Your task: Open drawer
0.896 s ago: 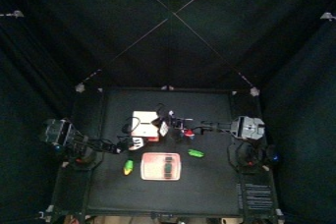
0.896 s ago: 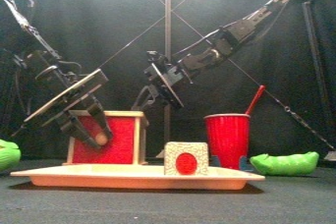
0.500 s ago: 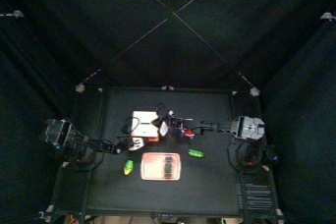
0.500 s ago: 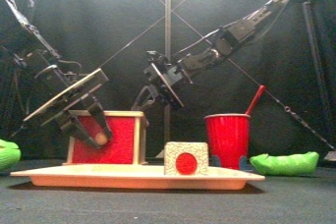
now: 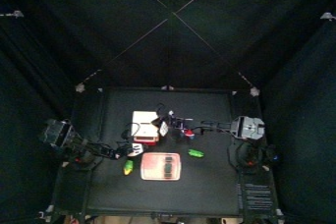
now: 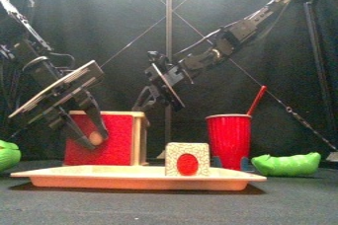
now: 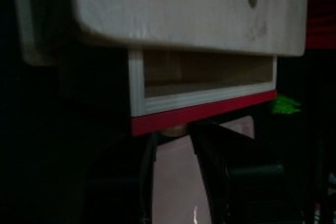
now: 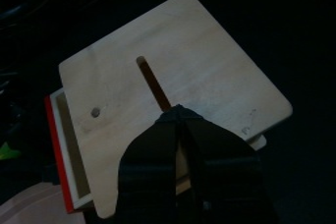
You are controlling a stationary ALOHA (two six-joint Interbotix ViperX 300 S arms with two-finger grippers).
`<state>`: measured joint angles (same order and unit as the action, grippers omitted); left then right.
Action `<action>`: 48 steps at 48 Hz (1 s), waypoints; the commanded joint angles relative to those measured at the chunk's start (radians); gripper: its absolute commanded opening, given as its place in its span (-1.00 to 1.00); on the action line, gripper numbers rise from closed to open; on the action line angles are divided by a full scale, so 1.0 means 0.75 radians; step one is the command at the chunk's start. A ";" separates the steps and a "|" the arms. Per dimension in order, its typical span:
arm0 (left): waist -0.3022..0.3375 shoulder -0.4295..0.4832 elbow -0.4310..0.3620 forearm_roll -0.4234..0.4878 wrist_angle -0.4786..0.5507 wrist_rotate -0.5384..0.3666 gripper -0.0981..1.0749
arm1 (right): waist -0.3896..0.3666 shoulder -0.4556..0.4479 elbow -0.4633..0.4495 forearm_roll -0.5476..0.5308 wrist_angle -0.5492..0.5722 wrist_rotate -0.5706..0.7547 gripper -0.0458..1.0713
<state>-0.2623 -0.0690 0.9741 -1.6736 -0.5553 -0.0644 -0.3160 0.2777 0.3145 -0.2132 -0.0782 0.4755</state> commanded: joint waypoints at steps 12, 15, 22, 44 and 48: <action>-0.076 -0.016 -0.067 -0.020 0.010 0.002 0.14 | -0.004 -0.018 -0.016 -0.002 0.004 0.000 -0.32; -0.086 -0.020 -0.070 -0.025 0.010 0.002 0.14 | -0.004 -0.018 -0.018 0.000 0.004 0.000 -0.32; -0.106 -0.035 -0.070 -0.041 0.010 0.002 0.14 | -0.004 -0.016 -0.018 0.000 0.004 0.000 -0.32; -0.166 -0.057 -0.076 -0.082 0.010 0.002 0.14 | -0.004 -0.012 -0.020 0.000 0.004 0.000 -0.32; -0.172 -0.057 -0.078 -0.082 0.008 0.002 0.14 | -0.004 -0.006 -0.027 0.000 0.004 0.000 -0.32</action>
<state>-0.3758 -0.0920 0.9449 -1.7380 -0.5461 -0.0660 -0.3160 0.2838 0.3099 -0.2132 -0.0798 0.4755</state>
